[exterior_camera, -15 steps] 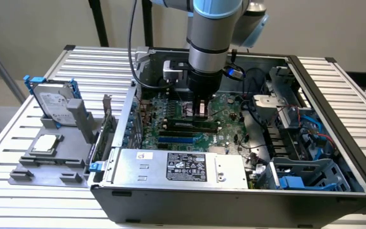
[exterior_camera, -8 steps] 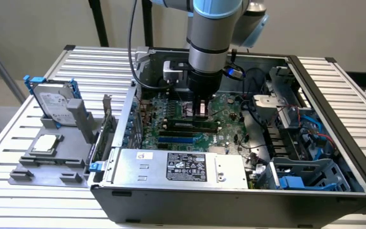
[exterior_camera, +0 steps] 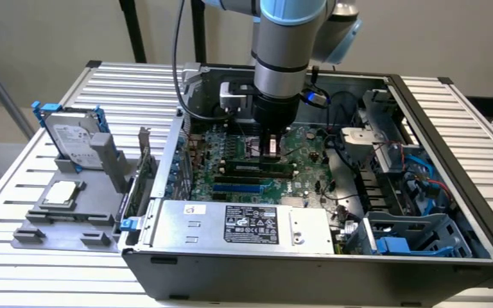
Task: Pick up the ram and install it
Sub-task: 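Insert the ram into the slot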
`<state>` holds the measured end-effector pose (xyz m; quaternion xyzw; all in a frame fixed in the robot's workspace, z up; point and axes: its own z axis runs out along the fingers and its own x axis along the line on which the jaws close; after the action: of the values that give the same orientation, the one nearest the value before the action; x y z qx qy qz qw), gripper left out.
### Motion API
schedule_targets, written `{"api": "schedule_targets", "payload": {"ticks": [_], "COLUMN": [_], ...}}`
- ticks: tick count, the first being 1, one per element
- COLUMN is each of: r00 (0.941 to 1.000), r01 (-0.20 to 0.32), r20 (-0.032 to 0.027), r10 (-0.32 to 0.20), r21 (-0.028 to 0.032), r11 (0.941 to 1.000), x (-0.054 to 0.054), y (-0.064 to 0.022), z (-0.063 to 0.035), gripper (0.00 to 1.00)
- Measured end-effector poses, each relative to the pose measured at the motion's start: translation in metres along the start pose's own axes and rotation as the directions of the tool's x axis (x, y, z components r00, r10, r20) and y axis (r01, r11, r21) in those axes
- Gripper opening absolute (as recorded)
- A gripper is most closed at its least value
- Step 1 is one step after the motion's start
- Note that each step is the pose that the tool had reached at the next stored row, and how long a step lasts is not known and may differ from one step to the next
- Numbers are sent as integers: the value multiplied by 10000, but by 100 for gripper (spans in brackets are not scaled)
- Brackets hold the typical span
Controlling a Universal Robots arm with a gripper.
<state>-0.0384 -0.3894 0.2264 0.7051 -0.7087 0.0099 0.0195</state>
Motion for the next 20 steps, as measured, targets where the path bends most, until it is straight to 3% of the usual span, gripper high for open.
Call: {"api": "schedule_targets", "payload": {"ticks": [13, 15, 16, 20], "r00": [10000, 10000, 10000, 10000], "r01": [-85, -85, -85, -85], "r20": [1, 1, 2, 4], "r10": [85, 85, 85, 85], "r21": [-3, -3, -3, -3], "r11": [10000, 10000, 10000, 10000], "x": [-1, -1, -1, 4], "y": [0, 0, 0, 6], "z": [20, 20, 15, -98], "gripper": [15, 28, 28, 28]}}
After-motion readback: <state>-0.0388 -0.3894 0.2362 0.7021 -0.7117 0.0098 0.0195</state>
